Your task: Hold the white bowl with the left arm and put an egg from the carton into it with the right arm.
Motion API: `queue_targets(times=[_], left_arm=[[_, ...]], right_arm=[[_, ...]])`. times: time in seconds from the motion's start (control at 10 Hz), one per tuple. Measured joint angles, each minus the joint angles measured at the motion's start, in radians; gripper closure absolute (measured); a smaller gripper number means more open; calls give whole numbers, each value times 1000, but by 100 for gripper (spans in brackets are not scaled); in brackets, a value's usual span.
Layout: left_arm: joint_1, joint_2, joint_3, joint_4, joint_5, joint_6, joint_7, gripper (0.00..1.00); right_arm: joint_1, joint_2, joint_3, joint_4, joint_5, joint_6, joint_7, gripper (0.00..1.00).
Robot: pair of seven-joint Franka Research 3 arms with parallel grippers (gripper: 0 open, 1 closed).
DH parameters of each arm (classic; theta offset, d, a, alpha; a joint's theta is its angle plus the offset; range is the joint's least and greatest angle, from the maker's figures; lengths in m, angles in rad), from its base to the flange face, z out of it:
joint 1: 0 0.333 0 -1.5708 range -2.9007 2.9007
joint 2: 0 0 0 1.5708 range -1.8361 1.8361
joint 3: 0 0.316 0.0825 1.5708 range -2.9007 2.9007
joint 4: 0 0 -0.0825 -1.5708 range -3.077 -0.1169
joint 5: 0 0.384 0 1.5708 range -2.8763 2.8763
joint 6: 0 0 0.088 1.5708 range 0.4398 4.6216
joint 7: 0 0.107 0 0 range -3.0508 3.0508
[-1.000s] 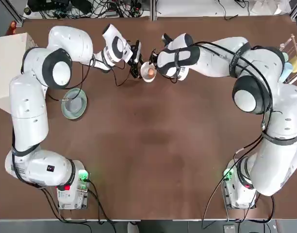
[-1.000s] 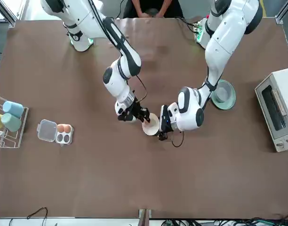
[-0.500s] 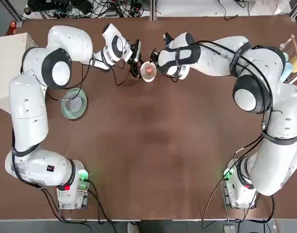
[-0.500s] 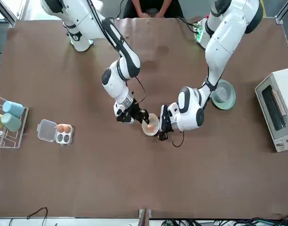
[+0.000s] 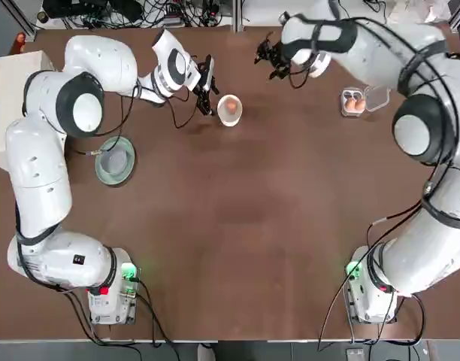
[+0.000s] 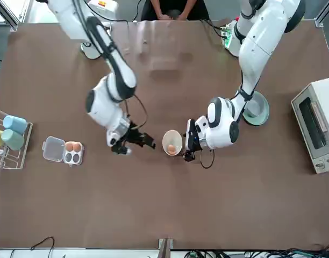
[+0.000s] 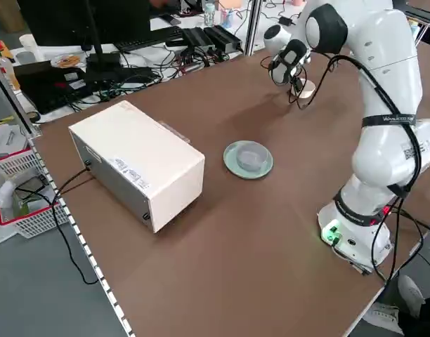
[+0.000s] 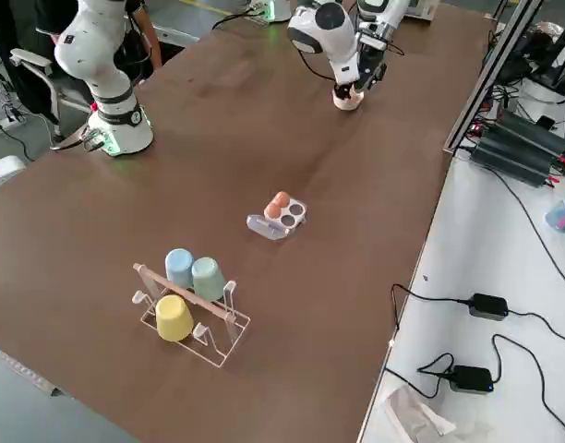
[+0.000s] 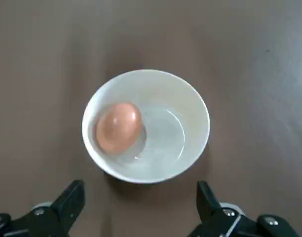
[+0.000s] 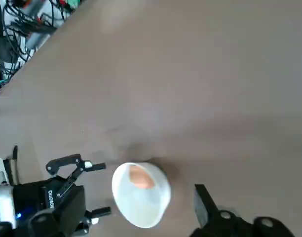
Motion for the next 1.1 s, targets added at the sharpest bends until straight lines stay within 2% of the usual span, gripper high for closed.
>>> queue_targets(times=[0.3, 0.6, 0.8, 1.0, 1.1], left_arm=[[60, -75, 9, -22, 51, -30, 11, 0], [140, -203, 47, -37, 64, -52, 11, 0], [145, -292, 113, -87, 75, -54, 11, 0], [167, -387, 187, -107, 146, -71, 9, 0], [200, -430, 195, -110, 174, -136, -28, 0]], right_arm=[[-183, -77, 0, -35, -234, -200, -124, 0], [-258, -110, 1, -37, -462, -291, -174, 0], [-320, -145, -1, -17, -595, -401, -188, 0], [-384, -217, -17, 11, -625, -531, -206, 0], [-402, -263, -37, 25, -635, -596, -211, 0]])
